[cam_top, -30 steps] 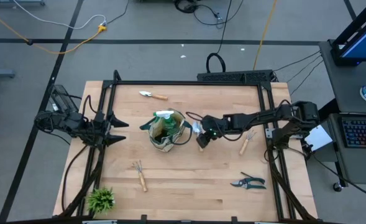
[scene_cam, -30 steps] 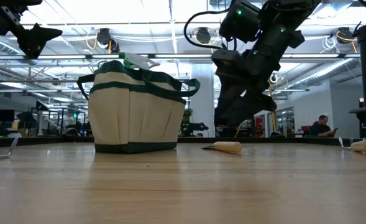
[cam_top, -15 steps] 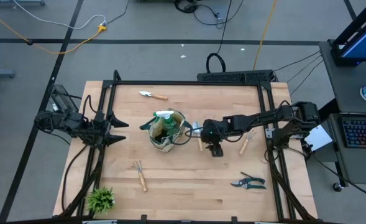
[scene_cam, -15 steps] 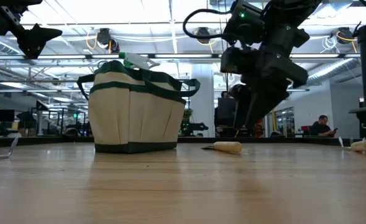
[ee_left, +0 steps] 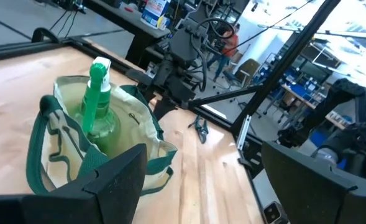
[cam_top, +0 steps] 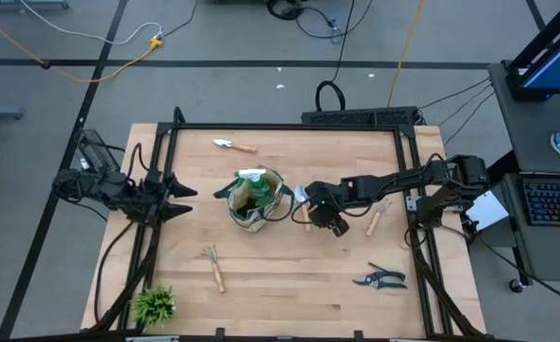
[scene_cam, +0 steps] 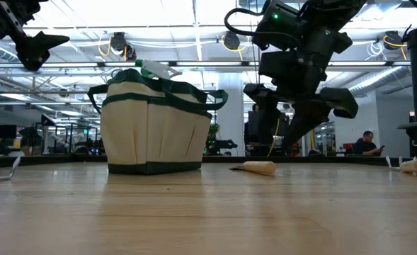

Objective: Pick & Place Garden tools in Gardening bag
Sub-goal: Put the brown bottom trowel into the green gardening bag

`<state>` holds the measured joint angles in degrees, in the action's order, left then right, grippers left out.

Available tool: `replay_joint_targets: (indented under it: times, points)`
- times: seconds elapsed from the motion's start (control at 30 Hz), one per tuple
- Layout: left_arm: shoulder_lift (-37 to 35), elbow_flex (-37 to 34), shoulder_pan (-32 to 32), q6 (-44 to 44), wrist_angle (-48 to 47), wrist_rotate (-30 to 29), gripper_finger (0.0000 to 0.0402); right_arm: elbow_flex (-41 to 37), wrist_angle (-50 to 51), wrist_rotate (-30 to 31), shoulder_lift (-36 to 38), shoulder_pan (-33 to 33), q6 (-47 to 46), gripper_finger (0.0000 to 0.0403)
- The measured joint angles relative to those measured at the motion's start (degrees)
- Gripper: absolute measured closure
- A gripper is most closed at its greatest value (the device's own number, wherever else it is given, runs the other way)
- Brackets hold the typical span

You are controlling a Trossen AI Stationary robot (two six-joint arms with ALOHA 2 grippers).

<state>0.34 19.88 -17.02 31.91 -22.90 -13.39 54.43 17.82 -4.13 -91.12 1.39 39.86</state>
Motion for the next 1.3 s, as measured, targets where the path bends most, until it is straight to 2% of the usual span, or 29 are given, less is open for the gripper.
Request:
replay_joint_targets:
  times: [0.17,0.4,0.77,1.07,1.3]
  points:
    - [0.0,0.0,-0.01,-0.24,0.0,0.0,0.0078,0.0,-0.24,-0.24,0.0,0.02,7.42,0.0179]
    - [0.01,0.0,0.0,-5.5,-0.02,-0.02,0.0078,0.04,-5.75,-0.19,0.0,0.02,13.5,0.0179]
    - [0.02,0.0,0.0,-7.67,-0.06,0.0,0.0078,0.17,-7.88,-0.15,-3.64,0.02,15.79,0.0179]
    - [0.02,0.0,0.0,-8.03,-0.2,0.0,0.0078,0.13,-10.34,5.31,-9.12,0.0,23.67,0.0179]
    - [0.02,0.0,0.0,-7.51,-0.52,0.28,0.0078,0.22,-10.4,5.54,-9.63,0.0,24.7,0.0179]
